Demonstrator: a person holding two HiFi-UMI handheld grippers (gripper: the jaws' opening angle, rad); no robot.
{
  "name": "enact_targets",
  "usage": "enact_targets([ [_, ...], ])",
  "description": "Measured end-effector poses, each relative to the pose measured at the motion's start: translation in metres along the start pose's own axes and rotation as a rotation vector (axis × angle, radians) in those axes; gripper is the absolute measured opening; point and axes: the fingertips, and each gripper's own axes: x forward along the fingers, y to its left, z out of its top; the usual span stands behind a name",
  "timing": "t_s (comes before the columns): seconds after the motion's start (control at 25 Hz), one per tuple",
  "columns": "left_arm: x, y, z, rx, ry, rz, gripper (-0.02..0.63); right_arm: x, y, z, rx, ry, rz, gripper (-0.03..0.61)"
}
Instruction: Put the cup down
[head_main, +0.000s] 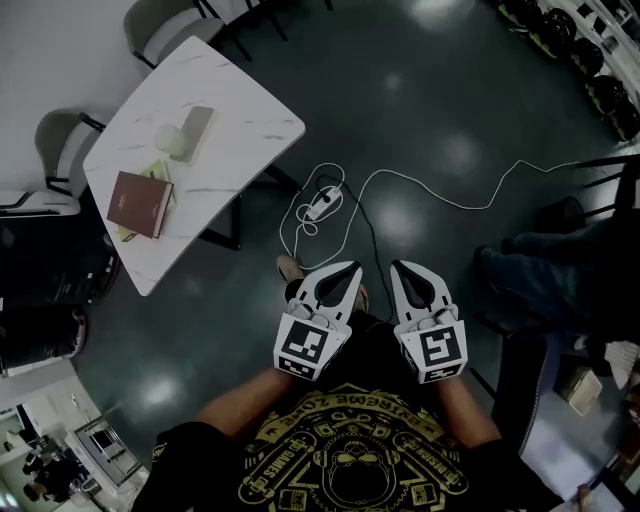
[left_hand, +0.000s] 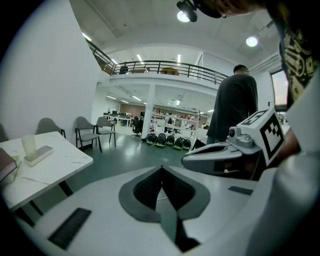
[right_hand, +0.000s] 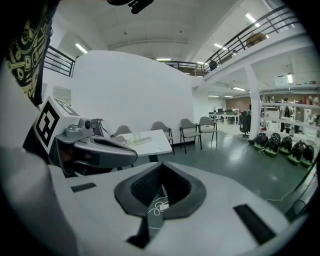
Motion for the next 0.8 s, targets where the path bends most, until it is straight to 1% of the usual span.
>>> enact_targets([
  [0.16,0.0,-0.006,-0.002,0.014,0.008,-0.019,0.011,-0.005,0.006,-0.011,0.006,0.018,0.0,0.005],
  [0.8,-0.011,0.019,0.006,0.008,-0.017,0.041,0.01,0.011,0.014,0.003,-0.032,0.006,0.035,0.005],
])
